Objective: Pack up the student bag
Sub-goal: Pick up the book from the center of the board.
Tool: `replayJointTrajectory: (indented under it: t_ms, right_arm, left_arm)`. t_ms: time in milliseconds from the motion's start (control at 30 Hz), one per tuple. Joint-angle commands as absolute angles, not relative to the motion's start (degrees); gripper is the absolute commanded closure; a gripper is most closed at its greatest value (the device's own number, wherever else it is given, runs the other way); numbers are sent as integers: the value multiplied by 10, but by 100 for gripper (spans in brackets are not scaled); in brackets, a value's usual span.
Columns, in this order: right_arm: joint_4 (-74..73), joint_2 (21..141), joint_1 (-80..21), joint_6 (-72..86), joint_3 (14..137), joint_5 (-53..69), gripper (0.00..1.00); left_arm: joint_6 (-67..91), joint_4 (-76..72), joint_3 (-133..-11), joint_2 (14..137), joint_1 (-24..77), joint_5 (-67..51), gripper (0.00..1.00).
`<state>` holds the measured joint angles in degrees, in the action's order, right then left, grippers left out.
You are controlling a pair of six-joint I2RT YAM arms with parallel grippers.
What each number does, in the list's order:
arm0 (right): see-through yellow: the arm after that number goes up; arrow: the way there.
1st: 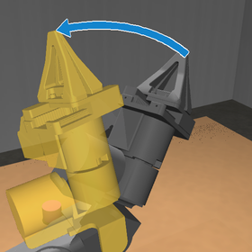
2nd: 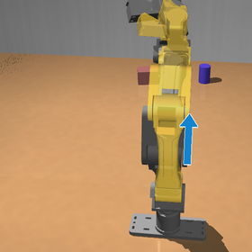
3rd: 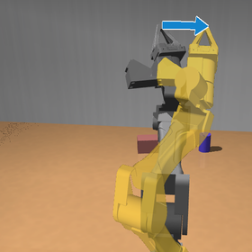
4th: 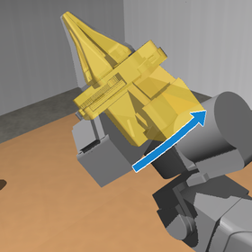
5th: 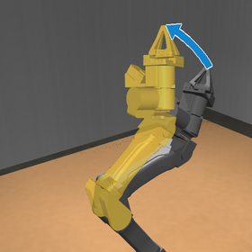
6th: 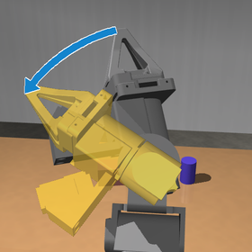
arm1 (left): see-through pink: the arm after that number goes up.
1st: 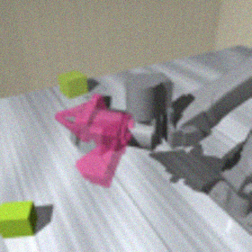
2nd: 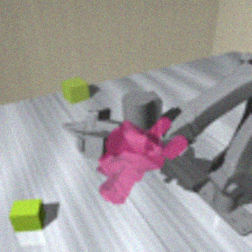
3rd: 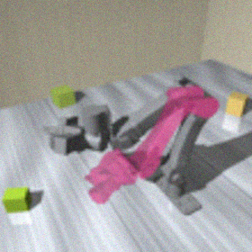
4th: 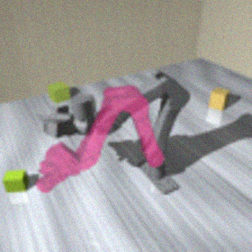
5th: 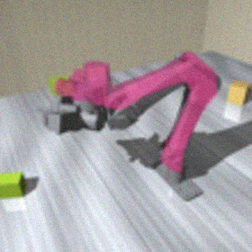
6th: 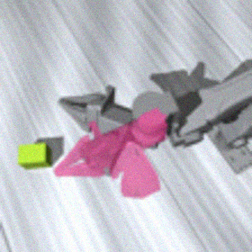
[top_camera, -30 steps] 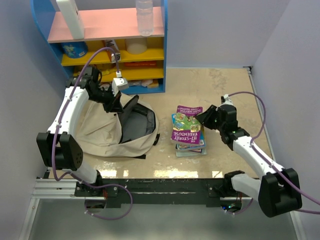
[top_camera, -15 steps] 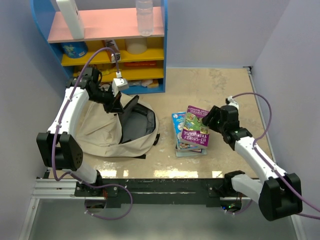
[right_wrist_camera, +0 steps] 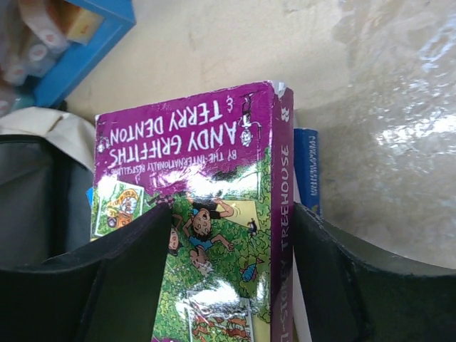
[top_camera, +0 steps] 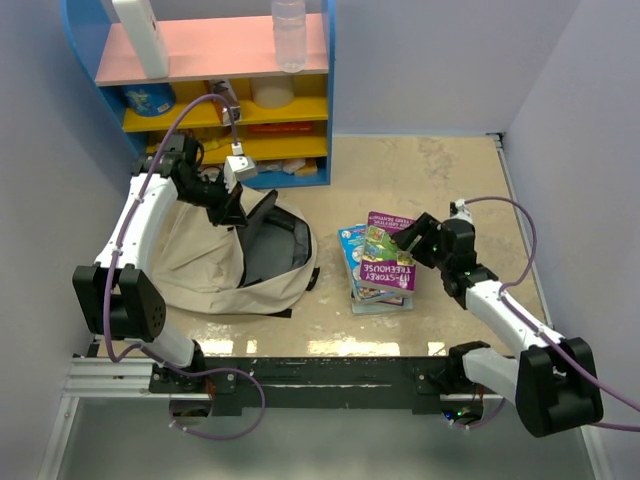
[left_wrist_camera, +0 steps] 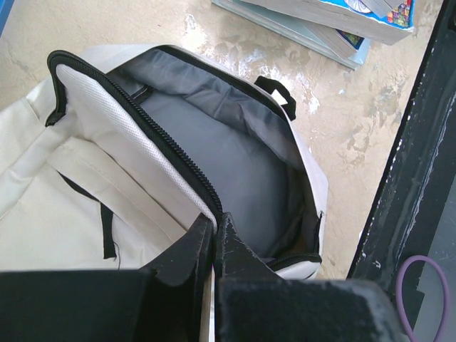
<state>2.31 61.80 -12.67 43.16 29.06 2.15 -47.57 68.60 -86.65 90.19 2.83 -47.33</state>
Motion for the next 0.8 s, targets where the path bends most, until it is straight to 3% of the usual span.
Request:
replayJointTrajectory:
  t_ms: [0,133,167,300,500,600,767]
  right_arm:
    - [79,613,-127,477,237,90,34]
    - [95,563,-128,500,222,87,48]
    - [86,559,-127,500,226,84,59]
    - [41,545,-127,476,271,66,82]
    - [-28,517,-127,437,375,34,95]
    - [-3,537,-127,441,418,82,100]
    - [61,613,-132,475,472,225,100]
  left_arm:
    - [-478,681,-883,880,33,-503,100]
    - [-479,684,-882,881,34,-498,100]
    - [-479,684,-883,881,33,-499,100]
    - [-480,683,-883,877,33,-506,100]
    - [-486,691,-891,876,33,-501,100]
    - [-487,691,-894,875,33,-501,100]
    - [-487,691,-896,875,33,-505,100]
